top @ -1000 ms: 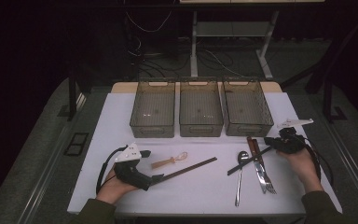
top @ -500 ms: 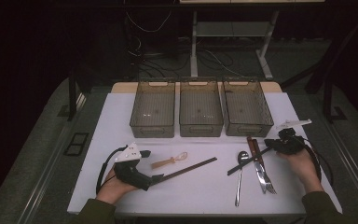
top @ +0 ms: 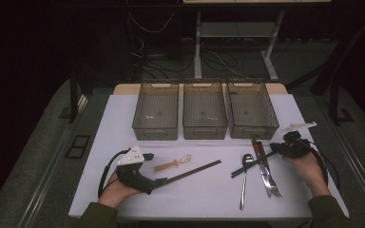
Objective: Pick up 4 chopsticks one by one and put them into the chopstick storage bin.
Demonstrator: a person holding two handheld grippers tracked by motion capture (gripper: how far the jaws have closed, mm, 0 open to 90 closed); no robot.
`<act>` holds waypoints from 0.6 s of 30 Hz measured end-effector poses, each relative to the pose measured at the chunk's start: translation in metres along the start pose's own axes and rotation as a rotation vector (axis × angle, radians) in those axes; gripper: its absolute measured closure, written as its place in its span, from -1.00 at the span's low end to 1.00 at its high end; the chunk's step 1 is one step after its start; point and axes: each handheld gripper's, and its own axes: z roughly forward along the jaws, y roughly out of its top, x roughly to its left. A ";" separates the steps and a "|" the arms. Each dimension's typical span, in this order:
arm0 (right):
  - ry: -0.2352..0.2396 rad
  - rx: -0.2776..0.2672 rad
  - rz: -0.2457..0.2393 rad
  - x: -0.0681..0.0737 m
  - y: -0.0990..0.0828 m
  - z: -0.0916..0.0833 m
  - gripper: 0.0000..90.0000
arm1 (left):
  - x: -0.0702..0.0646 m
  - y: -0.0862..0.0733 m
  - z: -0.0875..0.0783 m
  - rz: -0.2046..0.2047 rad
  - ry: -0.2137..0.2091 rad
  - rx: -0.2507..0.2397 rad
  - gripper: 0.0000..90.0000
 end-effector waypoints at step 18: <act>0.006 0.027 -0.042 0.006 0.003 0.005 1.00 | -0.001 0.000 0.001 0.001 -0.006 0.001 -1.00</act>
